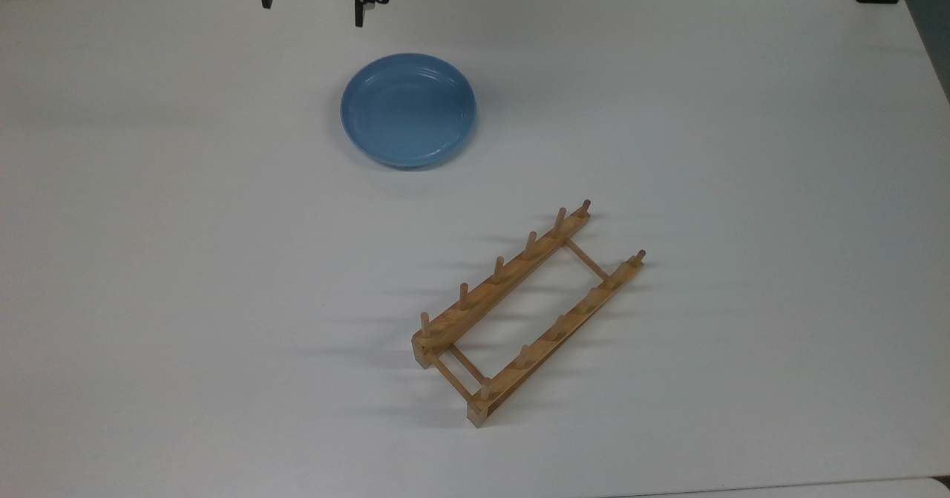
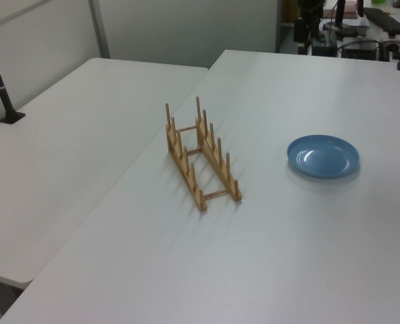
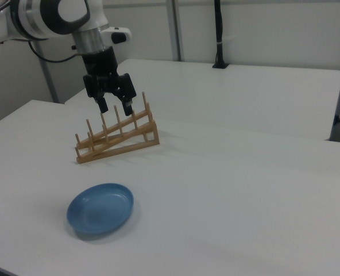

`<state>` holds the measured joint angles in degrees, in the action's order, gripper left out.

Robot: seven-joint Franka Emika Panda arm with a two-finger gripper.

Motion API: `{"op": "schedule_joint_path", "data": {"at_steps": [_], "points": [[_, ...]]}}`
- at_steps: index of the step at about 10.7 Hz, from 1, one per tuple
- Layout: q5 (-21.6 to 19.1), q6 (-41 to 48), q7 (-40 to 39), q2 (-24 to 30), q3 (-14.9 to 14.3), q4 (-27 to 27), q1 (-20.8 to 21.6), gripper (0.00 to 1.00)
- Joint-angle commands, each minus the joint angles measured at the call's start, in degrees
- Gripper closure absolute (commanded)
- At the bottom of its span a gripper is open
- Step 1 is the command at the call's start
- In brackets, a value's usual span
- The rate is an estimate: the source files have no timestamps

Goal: Place plate in plate rack
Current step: 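Move the open gripper toward the light blue plate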

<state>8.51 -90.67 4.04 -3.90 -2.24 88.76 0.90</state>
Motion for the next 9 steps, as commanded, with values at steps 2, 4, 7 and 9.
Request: {"op": "schedule_joint_path", "data": {"at_steps": [2,4,7,9], "points": [[0.72,-0.47,-0.88,0.74,-0.13,0.8,0.16,0.0],[0.63,-0.38,-0.88,0.74,-0.13,0.8,0.16,0.0],[0.45,-0.3,-0.79,0.74,-0.13,0.71,0.07,0.0],[0.36,-0.3,-0.97,0.83,-0.48,0.8,-0.19,0.0]]}}
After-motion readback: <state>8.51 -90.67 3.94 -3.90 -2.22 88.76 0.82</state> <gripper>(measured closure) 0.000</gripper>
